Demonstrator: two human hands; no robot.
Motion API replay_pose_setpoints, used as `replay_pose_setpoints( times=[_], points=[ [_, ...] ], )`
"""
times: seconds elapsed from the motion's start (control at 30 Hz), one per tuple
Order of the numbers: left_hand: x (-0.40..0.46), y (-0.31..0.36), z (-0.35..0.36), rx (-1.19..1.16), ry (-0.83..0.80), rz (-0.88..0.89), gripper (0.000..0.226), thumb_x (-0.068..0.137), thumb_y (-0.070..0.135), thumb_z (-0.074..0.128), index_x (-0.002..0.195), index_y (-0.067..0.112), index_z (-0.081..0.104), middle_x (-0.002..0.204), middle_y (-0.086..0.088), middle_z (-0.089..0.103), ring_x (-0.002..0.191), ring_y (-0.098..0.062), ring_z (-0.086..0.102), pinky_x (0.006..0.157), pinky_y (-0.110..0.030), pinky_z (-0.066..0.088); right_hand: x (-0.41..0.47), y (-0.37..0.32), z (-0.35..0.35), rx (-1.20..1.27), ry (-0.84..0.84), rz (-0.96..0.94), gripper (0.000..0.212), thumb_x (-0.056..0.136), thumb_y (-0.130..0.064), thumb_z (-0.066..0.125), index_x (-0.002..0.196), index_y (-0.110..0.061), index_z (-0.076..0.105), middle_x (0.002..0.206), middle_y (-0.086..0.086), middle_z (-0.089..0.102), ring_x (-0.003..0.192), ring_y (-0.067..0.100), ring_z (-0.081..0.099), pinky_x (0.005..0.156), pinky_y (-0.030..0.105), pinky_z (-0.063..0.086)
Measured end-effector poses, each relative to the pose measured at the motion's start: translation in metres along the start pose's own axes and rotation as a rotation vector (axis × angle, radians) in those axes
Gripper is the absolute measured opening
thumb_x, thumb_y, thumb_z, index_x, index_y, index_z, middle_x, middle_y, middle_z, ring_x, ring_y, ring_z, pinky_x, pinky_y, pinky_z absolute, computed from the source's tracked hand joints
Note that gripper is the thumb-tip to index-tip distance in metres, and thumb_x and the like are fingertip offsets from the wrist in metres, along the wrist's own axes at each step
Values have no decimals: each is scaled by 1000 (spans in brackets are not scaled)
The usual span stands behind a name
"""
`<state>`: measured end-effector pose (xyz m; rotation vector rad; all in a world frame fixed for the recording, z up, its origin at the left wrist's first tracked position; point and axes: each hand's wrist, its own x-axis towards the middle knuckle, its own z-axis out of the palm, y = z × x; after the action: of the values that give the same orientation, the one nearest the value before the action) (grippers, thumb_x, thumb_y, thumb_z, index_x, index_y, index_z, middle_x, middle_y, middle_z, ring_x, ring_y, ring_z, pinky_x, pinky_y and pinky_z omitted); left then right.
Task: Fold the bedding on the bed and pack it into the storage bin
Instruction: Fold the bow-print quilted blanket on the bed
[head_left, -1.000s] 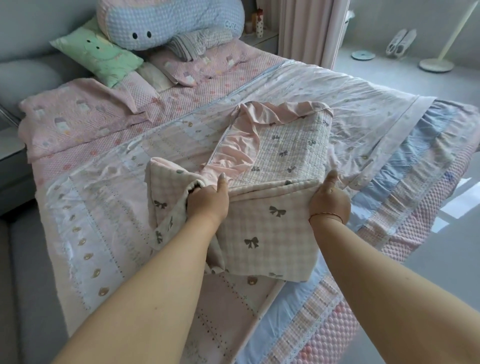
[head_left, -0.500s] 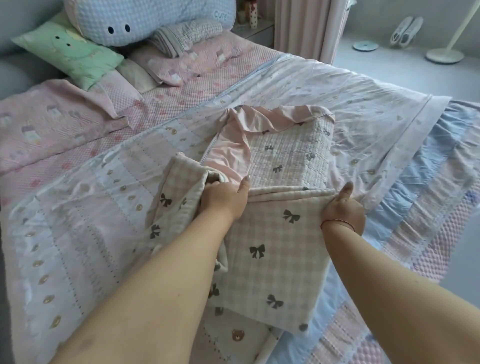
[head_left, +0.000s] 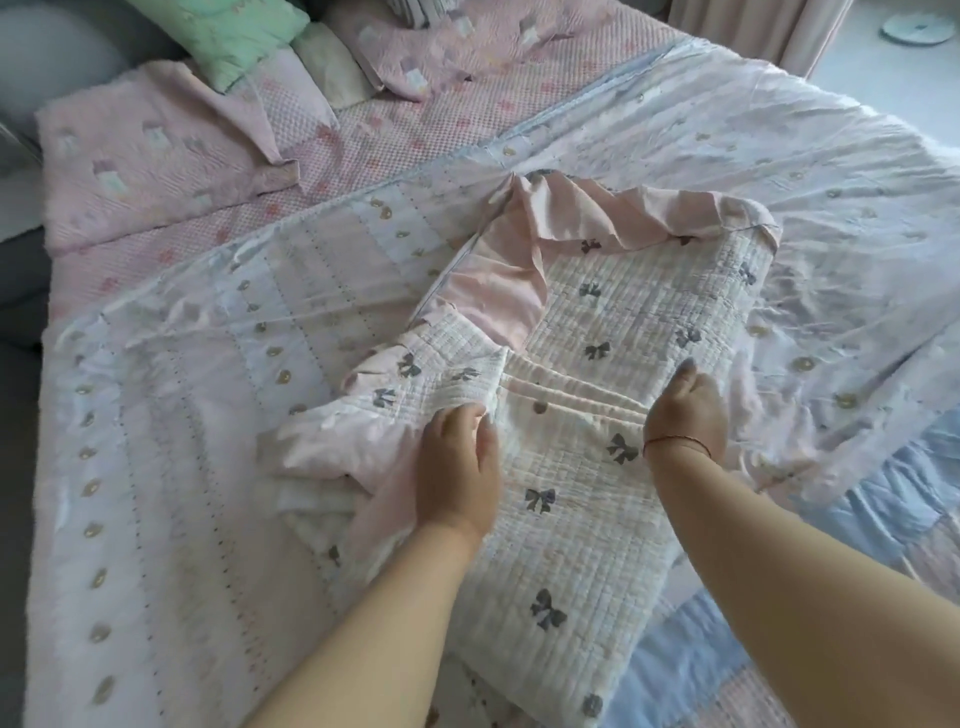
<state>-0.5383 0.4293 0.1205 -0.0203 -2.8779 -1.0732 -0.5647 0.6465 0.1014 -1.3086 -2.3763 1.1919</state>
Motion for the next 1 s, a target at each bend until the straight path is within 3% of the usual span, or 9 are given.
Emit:
replay_pose_setpoints(
  times=[0.2,0.3,0.43,0.53,0.6,0.7,0.8,0.9,1.0],
  points=[
    [-21,-54,-24,-60,242,-441,25,96,26,46,101,5,58,101,-13,62,97,-32,58,76,-32,42,-45,-27,58,45,-483,-112,64,96,-56,17,104,-10,61,102,12,64,90,33,61,81,43,48],
    [-21,-72,-38,-54,387,-697,35,96,33,49,122,10,54,120,-23,50,112,-38,49,89,-39,40,-70,-32,81,71,-742,-86,59,94,-61,20,123,-16,46,108,9,58,94,31,61,91,50,49],
    [-1,-87,-59,-347,482,-1051,47,97,51,39,140,32,41,139,-26,33,122,-42,42,98,-45,38,-94,-32,107,130,-882,88,51,89,-68,31,113,-22,32,88,6,51,84,25,54,83,42,46],
    [14,-111,-73,-570,567,-1022,50,97,52,34,142,30,41,144,-16,43,129,-34,43,106,-43,36,-100,-35,120,129,-878,96,60,88,-69,33,120,-18,33,97,12,52,82,26,53,69,37,46],
    [25,-123,-80,-608,536,-937,57,94,57,30,139,26,47,140,-7,52,126,-30,49,108,-44,39,-101,-41,126,157,-833,35,57,92,-64,31,123,-16,37,101,10,53,84,23,52,75,36,45],
    [47,-125,-92,-662,474,-866,56,94,57,27,111,24,68,121,-5,65,110,-25,61,101,-42,47,-95,-57,125,373,-718,114,52,95,-57,33,87,-11,56,76,0,56,66,12,52,72,31,45],
    [66,-119,-99,-705,408,-825,60,91,63,26,84,26,73,100,-5,73,96,-26,67,93,-42,53,-86,-73,114,575,-668,259,63,93,-63,32,68,-12,61,60,6,62,59,20,59,69,37,51],
    [78,-111,-99,-645,299,-768,70,86,73,21,94,27,73,101,-6,72,97,-26,66,94,-44,52,-80,-91,105,805,-720,326,61,98,-55,28,86,-6,62,75,11,67,69,22,64,67,34,53],
    [95,-104,-95,-640,74,-704,102,60,98,16,130,34,57,136,0,57,128,-21,51,110,-48,36,-74,-110,97,1021,-777,295,52,100,-52,24,119,-10,48,109,16,63,100,28,63,89,39,51]
  ],
)
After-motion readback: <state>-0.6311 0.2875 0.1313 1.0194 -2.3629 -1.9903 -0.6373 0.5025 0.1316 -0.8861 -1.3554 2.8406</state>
